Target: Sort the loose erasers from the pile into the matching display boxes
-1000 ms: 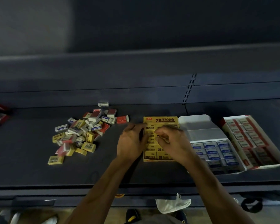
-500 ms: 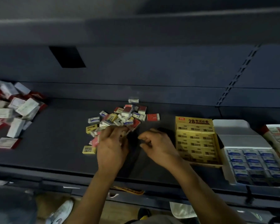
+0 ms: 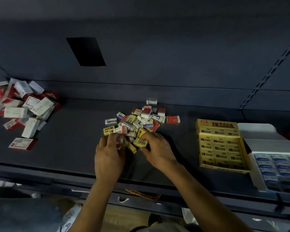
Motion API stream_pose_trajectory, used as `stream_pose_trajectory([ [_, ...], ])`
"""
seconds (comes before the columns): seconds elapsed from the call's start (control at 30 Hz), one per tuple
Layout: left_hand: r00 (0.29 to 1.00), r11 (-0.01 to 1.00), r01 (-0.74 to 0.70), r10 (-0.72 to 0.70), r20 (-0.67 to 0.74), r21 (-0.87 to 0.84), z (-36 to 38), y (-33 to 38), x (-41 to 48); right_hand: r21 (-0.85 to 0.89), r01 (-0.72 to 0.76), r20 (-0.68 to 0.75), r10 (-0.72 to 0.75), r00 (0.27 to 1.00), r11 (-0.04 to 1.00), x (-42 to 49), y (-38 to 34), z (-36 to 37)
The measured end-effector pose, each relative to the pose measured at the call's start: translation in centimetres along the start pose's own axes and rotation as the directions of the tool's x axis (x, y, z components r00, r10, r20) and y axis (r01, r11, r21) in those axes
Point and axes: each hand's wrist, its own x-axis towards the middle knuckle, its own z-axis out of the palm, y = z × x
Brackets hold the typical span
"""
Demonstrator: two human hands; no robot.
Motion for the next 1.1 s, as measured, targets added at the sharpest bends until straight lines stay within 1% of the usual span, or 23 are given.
stream_pose_trajectory([
  [0.1,0.999,0.999,0.025,-0.024,0.037,-0.022,-0.5,0.0,0.3,0.162,-0.091,0.011,0.09,0.996,0.983,-0.1,0.4,-0.7],
  [0.17,0.999,0.998,0.02,-0.018,0.046,-0.058,-0.8,0.2,0.4,0.238,-0.144,0.018,0.144,0.989,0.961,-0.3,0.8,-1.6],
  [0.23,0.999,0.995,-0.034,0.036,0.024,-0.092,-0.9,0.4,0.5,0.32,-0.193,0.023,0.196,0.98,0.928,-0.6,1.2,-2.5],
  [0.33,0.994,0.986,-0.104,0.108,0.025,-0.127,-0.5,1.3,0.6,0.48,-0.257,0.035,0.274,0.961,0.839,-1.0,1.9,-3.5],
  [0.43,0.983,0.976,-0.177,0.182,0.028,-0.124,0.2,2.5,0.8,0.572,-0.257,0.031,0.292,0.956,0.779,-1.5,2.5,-4.6],
  [0.67,0.952,0.938,-0.264,0.291,0.095,-0.223,1.6,5.6,0.4,0.559,-0.203,0.01,0.239,0.971,0.804,-3.1,4.1,-7.2],
  [0.83,0.932,0.911,-0.301,0.344,0.117,-0.283,2.8,8.2,-0.2,0.559,-0.205,-0.001,0.248,0.969,0.804,-4.6,5.8,-8.8],
  [0.97,0.915,0.887,-0.327,0.383,0.125,-0.325,3.2,10.6,-0.7,0.453,-0.216,0.002,0.241,0.97,0.865,-5.7,7.3,-10.4],
  [1.03,0.906,0.875,-0.338,0.402,0.131,-0.347,3.6,11.8,-1.0,0.416,-0.204,-0.042,0.243,0.969,0.886,-6.1,8.0,-11.1],
  [1.1,0.904,0.875,-0.318,0.396,0.162,-0.365,4.2,12.6,-1.2,0.298,-0.191,-0.106,0.231,0.967,0.935,-6.4,8.8,-11.7],
])
